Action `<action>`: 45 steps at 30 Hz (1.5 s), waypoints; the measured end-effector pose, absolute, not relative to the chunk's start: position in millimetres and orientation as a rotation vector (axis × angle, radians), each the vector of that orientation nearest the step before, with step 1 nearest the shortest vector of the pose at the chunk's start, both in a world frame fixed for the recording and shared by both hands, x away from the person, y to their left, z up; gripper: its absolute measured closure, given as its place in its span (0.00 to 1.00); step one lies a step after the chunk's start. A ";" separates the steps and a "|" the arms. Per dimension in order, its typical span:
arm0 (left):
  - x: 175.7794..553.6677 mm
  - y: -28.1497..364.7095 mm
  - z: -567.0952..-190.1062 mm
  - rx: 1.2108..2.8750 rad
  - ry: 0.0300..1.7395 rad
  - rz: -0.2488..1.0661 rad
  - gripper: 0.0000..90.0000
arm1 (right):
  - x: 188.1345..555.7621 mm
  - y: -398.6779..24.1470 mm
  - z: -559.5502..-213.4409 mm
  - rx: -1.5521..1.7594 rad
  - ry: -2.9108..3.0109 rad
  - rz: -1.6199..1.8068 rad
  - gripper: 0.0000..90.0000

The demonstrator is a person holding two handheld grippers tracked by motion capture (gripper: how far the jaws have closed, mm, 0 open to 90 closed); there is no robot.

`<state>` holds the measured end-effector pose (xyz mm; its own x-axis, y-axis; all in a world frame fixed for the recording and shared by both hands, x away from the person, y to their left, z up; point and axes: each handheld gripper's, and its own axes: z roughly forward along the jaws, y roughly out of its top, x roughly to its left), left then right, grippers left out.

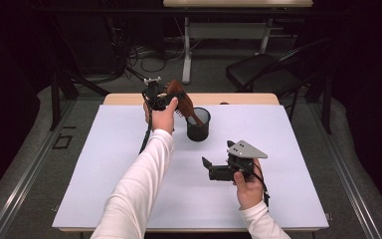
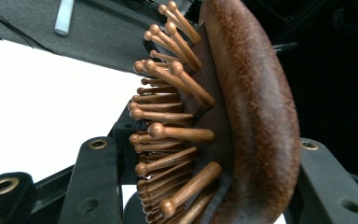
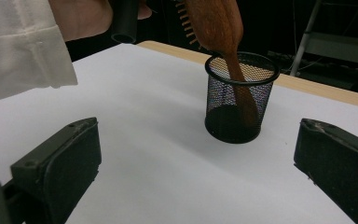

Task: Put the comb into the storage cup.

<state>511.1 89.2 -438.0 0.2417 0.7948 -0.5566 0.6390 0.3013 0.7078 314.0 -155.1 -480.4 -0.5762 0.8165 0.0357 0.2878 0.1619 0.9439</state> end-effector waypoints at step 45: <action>513.0 89.1 -452.0 1.394 1.451 0.188 0.54 | 313.7 -152.9 -481.6 1.038 1.965 1.407 0.00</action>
<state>513.0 89.1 -452.0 0.2476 0.7946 -0.5544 0.6267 0.3050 0.7171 313.7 -152.9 -481.6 -0.5803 0.8139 0.0296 0.2903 0.1727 0.9412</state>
